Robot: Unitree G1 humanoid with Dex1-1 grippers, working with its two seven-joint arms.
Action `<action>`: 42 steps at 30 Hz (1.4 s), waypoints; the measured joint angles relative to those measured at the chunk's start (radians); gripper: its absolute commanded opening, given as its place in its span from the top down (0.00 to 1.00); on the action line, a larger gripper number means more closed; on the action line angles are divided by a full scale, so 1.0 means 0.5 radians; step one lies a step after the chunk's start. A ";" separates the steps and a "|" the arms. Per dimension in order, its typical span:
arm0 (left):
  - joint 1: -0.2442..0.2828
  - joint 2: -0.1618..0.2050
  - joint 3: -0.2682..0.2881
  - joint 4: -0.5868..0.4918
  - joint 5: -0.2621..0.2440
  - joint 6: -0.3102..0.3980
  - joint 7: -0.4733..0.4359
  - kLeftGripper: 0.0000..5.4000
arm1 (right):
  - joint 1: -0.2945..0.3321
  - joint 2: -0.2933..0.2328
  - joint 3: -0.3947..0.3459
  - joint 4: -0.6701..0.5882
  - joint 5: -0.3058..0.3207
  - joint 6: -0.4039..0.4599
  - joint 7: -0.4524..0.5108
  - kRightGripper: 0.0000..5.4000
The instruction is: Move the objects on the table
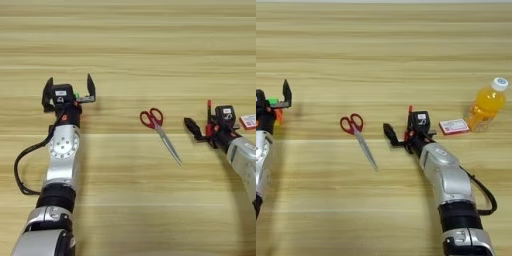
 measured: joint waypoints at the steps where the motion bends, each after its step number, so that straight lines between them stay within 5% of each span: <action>1: 0.000 0.000 0.000 -0.001 0.000 0.000 0.000 0.00 | -0.006 -0.001 0.000 0.009 -0.004 -0.001 0.000 0.12; 42: 0.000 0.000 0.003 -0.017 -0.002 0.004 0.006 0.00 | -0.023 -0.008 0.065 0.157 -0.155 -0.209 -0.033 0.89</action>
